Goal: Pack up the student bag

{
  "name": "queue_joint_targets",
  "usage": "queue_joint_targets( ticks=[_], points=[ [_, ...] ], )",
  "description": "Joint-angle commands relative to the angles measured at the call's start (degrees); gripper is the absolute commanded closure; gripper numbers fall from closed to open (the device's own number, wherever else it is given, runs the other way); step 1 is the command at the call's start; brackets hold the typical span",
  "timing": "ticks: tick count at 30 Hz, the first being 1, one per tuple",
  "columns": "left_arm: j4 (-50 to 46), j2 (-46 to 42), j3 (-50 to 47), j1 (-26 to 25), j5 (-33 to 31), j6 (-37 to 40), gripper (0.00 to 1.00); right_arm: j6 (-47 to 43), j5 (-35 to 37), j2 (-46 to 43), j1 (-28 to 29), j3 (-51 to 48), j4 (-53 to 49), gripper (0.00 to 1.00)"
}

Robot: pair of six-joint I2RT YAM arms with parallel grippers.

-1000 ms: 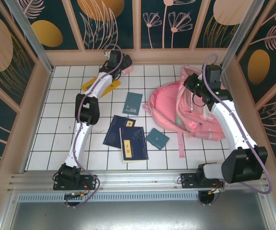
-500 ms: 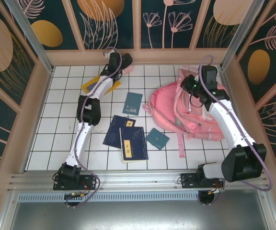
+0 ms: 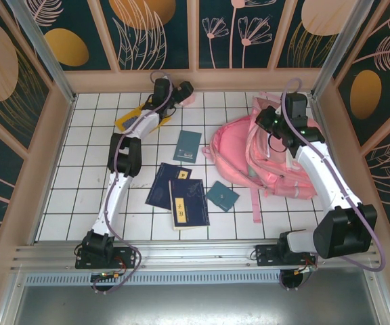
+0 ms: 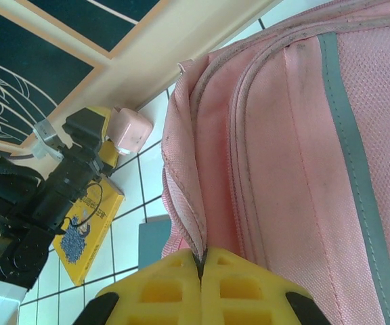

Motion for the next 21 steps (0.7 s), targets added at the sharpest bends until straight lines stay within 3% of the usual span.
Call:
queue_joint_targets(
  ticks=[1,8,13,18,21],
  points=[
    [-4.31,-2.15,1.03,-1.33,4.82,1.65,0.02,-0.22,1.02,-2.86,0.33,-1.20,-0.54,1.00],
    [-4.13,-1.62,0.08,-3.67,11.39,-1.46,0.01,-0.56,1.01,-4.68,0.27,-2.17,-0.74,1.00],
    [-3.24,-6.18,-6.76,-7.13,15.36,-1.20,0.01,-1.32,1.97,-5.76,0.07,-2.48,-1.52,1.00],
    [-2.66,-17.57,-23.48,-7.88,10.43,1.62,0.01,-1.62,2.60,-6.74,-0.19,-3.05,-1.49,1.00],
    [-6.95,-22.24,-27.02,-7.92,5.93,6.04,0.01,-1.79,2.54,-6.66,-0.45,-3.21,-1.22,1.00]
  ],
)
